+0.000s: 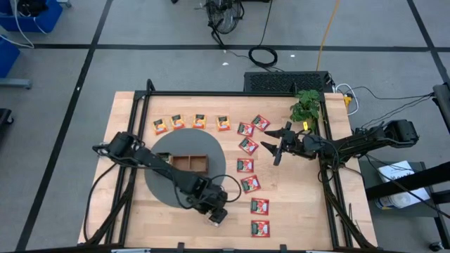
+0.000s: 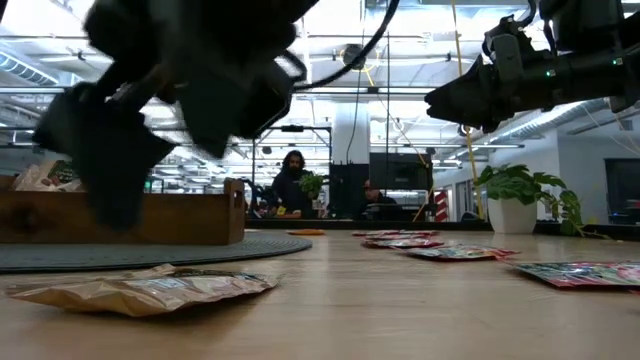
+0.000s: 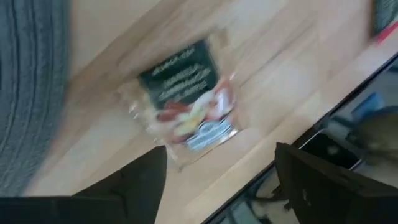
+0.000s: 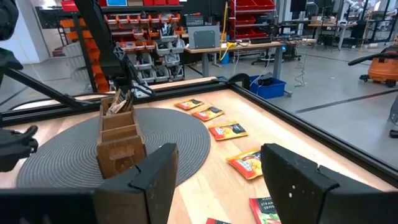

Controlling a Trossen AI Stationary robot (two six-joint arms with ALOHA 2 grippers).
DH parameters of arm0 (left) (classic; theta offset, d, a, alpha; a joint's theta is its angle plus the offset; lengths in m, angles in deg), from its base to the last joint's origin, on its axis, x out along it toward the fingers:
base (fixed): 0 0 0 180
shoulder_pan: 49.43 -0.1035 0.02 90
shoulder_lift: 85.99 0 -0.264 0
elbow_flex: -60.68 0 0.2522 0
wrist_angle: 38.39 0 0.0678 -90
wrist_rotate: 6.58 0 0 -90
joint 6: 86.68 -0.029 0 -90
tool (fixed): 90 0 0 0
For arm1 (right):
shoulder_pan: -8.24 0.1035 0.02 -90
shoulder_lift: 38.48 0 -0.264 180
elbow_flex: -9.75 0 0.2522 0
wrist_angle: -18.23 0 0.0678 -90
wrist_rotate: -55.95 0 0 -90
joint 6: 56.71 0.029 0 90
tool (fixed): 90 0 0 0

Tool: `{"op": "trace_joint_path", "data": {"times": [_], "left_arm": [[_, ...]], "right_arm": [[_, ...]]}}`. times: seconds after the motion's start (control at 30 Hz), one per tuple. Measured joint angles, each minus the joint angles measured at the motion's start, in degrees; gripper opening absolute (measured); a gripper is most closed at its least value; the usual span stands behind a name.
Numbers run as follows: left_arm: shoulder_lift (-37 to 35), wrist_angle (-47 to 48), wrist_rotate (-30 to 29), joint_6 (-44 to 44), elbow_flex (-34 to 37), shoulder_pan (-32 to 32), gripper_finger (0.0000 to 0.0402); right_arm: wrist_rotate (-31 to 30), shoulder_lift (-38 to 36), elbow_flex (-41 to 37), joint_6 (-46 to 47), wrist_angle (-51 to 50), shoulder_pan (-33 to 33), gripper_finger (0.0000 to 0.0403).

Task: Pick & Place Tea
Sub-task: Put the brown tea bag into the left section of the wooden organizer

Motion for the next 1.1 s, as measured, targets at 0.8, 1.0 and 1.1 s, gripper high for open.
{"op": "trace_joint_path", "data": {"times": [0.8, 1.0, 1.1], "left_arm": [[6.2, -9.1, -13.0, -6.6, -3.7, 3.8, 0.0248], [6.4, -3.0, -7.8, 0.2, -3.8, 3.7, 0.0228], [6.3, 0.5, -4.4, 3.4, -3.8, 4.0, 0.0213]], "right_arm": [[0.2, 0.0, 0.0, 0.2, 0.2, 0.2, 0.0212], [0.2, 0.0, 0.0, 0.2, 0.0, 0.2, 0.0212], [0.2, 0.0, 0.0, 0.2, 0.0, 0.3, 0.0212]]}}
